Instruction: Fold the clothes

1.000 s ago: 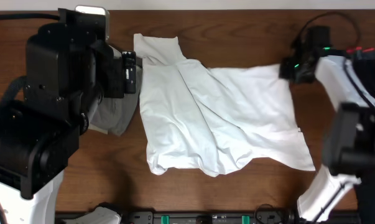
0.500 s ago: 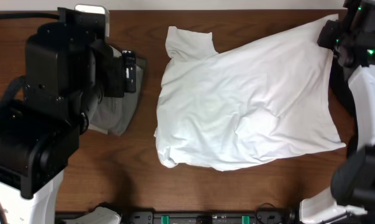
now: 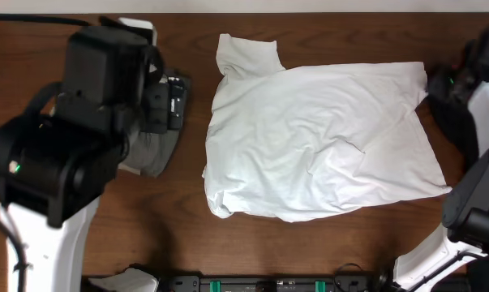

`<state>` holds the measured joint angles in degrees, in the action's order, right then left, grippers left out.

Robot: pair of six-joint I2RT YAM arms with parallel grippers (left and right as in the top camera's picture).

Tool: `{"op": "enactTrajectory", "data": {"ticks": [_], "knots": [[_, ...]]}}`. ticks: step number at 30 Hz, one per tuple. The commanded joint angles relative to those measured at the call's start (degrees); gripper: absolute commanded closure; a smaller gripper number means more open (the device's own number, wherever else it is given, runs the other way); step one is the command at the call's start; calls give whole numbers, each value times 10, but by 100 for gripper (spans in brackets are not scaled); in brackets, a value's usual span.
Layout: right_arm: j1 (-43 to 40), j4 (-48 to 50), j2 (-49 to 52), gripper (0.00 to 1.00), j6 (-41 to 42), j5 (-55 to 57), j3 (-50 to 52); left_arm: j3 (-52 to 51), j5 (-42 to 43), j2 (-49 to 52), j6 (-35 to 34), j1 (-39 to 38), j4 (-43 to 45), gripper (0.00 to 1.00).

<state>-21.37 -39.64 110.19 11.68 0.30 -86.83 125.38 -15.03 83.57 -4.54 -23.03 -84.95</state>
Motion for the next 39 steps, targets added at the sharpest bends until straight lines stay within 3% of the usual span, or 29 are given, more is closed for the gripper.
{"op": "enactTrajectory", "data": {"ticks": [1,3,6,16,21,25,27,33,35,39], "knots": [[-21,-27,5,52,26,-13,6,4,42,19,-7,1,-16,9],[-31,-33,16,67,36,-7,14,3,80,30,-7,1,-23,9],[-54,-37,45,78,55,23,19,-12,118,50,-7,1,-33,9],[-178,-48,133,98,68,41,19,-40,118,113,16,1,-47,9],[-243,-66,111,99,91,75,10,-40,118,125,19,1,-36,9],[-273,-55,55,97,80,-49,7,-40,119,126,19,1,-12,9],[-273,-44,27,91,49,-137,7,-40,119,126,19,1,4,9],[-205,-62,-16,77,0,-248,7,-40,144,136,19,1,40,9],[-168,-74,-13,77,-13,-241,8,-40,145,144,19,1,41,9],[-93,-77,3,88,-13,-209,14,-40,159,156,19,1,38,9]]}}
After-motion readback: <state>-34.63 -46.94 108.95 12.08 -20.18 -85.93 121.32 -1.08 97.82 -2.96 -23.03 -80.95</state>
